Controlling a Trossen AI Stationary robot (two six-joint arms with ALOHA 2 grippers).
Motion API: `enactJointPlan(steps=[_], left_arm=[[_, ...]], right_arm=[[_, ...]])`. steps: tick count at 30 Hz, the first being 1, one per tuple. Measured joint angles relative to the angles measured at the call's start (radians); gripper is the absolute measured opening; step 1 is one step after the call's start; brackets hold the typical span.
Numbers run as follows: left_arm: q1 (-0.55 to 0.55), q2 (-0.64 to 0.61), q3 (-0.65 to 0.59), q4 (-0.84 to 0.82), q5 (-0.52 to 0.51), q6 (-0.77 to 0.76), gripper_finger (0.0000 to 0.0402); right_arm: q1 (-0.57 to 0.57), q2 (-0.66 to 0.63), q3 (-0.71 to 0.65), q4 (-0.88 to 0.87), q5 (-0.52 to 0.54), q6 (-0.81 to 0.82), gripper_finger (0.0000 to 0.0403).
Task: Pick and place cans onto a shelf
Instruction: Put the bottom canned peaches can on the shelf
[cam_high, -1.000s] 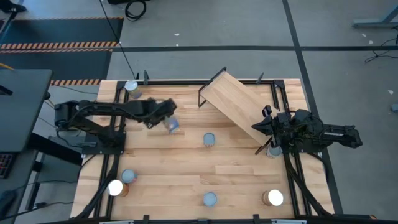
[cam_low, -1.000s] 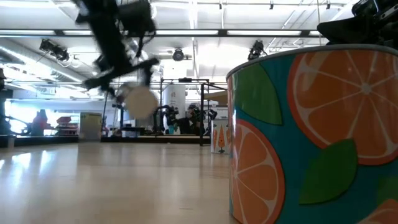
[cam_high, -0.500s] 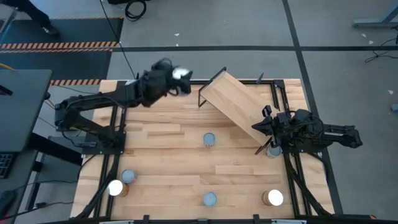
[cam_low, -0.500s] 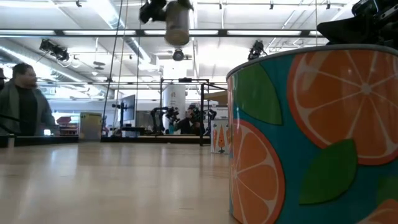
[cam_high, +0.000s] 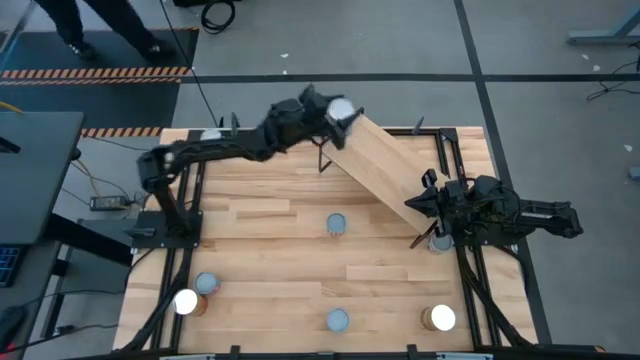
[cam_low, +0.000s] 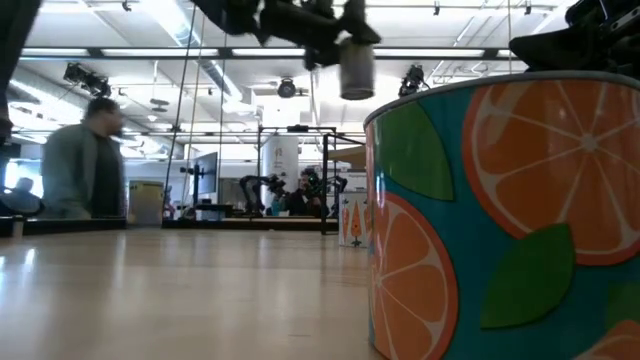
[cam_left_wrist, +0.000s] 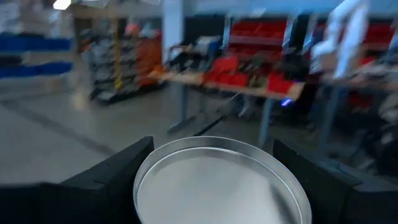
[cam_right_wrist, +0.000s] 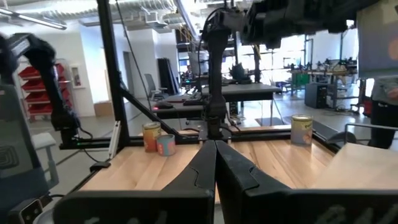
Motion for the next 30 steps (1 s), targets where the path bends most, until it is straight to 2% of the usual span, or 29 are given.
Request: enactJointPlan(steps=[4,14,20,24,27,30], left_arm=[[-0.018,0.088,0.0,0.144,-0.033,-0.016,0.0324],[-0.058,0.204,0.0,0.152,-0.249,-0.058,0.0324],[-0.052,0.213,0.001,0.143,-0.272,-0.081,0.0327],[-0.042,0.213,0.001,0.115,-0.272,-0.079,0.0329],[-0.04,0.213,0.001,0.109,-0.27,-0.091,0.0332],[-0.04,0.213,0.001,0.109,-0.256,-0.081,0.0331]], right_arm=[[0.0,0.0,0.0,0.002,0.031,-0.019,0.0011],[0.0,0.0,0.0,0.01,0.065,-0.139,0.0011],[0.0,0.0,0.0,0.093,0.077,-0.084,0.0011],[0.0,0.0,0.0,0.254,0.118,0.089,0.0011],[0.0,0.0,0.0,0.339,0.244,0.257,0.0011],[0.0,0.0,0.001,0.35,0.387,0.392,0.0011]])
